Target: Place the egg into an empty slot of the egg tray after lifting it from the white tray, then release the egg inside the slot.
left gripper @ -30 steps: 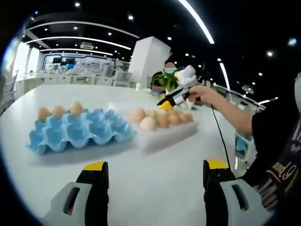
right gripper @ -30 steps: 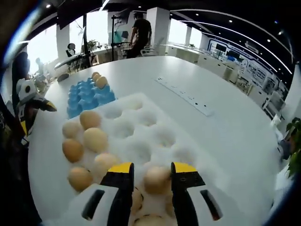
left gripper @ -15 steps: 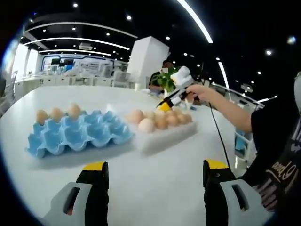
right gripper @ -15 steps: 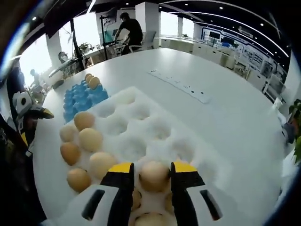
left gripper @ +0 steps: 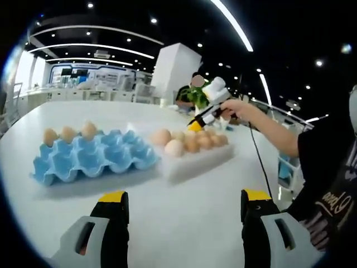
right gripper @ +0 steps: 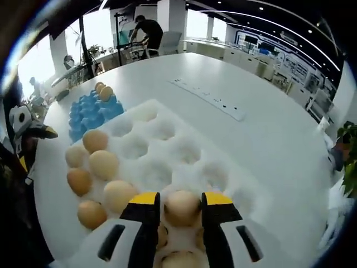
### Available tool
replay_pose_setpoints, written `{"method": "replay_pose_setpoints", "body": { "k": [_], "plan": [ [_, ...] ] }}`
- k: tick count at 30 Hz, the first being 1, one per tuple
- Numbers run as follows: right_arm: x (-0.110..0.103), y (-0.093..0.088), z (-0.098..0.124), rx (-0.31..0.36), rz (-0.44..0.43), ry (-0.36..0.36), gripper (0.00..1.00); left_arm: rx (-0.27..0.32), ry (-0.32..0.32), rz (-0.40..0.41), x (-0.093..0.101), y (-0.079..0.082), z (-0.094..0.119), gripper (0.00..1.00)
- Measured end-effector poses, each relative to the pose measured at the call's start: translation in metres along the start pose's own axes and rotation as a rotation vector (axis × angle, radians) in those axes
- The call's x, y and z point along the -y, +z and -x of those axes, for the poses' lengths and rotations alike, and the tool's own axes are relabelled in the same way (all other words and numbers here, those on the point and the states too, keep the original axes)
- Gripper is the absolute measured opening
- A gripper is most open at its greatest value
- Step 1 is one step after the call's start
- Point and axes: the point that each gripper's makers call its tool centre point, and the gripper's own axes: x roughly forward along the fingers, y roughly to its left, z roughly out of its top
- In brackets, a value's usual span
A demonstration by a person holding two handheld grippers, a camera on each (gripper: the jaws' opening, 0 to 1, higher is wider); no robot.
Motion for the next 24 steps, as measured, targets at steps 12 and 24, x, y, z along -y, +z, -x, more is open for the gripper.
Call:
{"method": "replay_pose_setpoints", "body": {
  "k": [12, 24],
  "plan": [
    [0.008, 0.003, 0.000, 0.008, 0.035, -0.018, 0.28, -0.003, 0.000, 0.000, -0.002, -0.001, 0.000, 0.84],
    [0.008, -0.005, 0.003, 0.015, -0.066, -0.011, 0.29, -0.003, -0.013, 0.006, 0.003, -0.004, -0.005, 0.84]
  ]
}}
